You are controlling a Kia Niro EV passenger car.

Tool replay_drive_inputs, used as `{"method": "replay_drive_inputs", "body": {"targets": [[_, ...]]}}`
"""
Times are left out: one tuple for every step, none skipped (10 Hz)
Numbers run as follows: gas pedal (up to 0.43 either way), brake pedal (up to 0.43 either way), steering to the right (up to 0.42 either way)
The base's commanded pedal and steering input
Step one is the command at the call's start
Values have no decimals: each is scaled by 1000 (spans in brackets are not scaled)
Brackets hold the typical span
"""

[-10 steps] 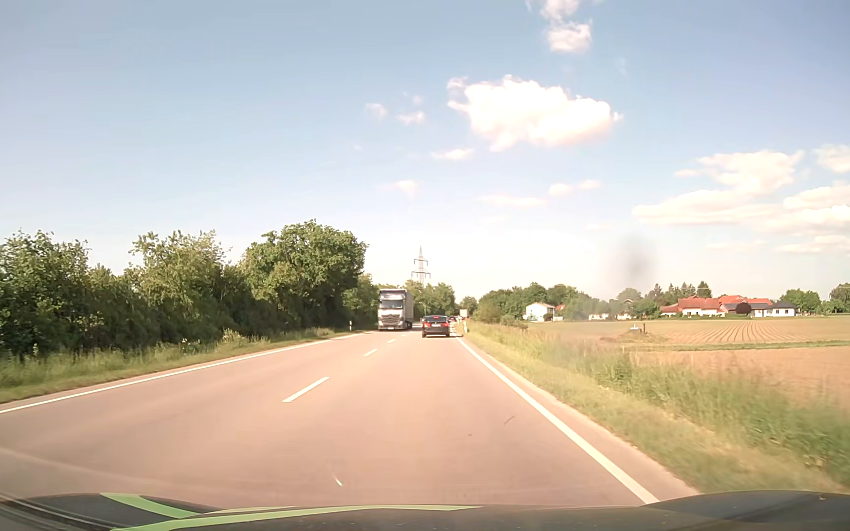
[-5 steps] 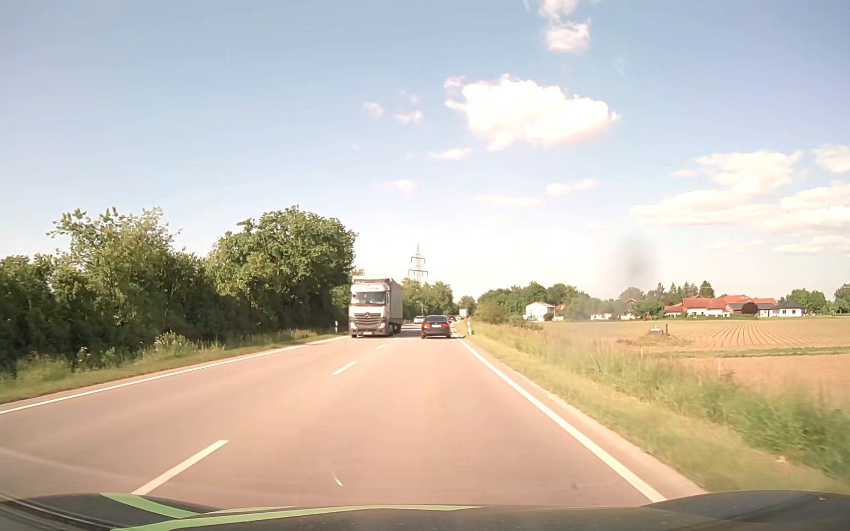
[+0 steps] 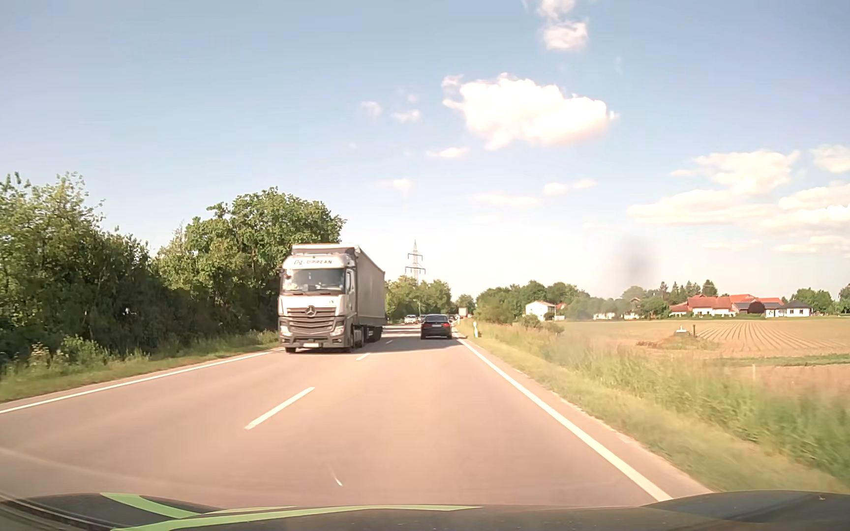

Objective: Follow the waypoints while adhering to traffic rules and regulations

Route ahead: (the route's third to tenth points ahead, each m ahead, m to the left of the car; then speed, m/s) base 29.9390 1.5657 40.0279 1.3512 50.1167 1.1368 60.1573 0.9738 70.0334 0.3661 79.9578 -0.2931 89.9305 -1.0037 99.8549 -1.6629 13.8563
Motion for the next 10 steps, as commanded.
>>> {"method": "replay_drive_inputs", "body": {"targets": [[0,0,2],[0,0,2],[0,0,2],[0,0,3],[0,0,2],[0,0,2],[0,0,2],[0,0,2],[0,0,2],[0,0,3]]}}
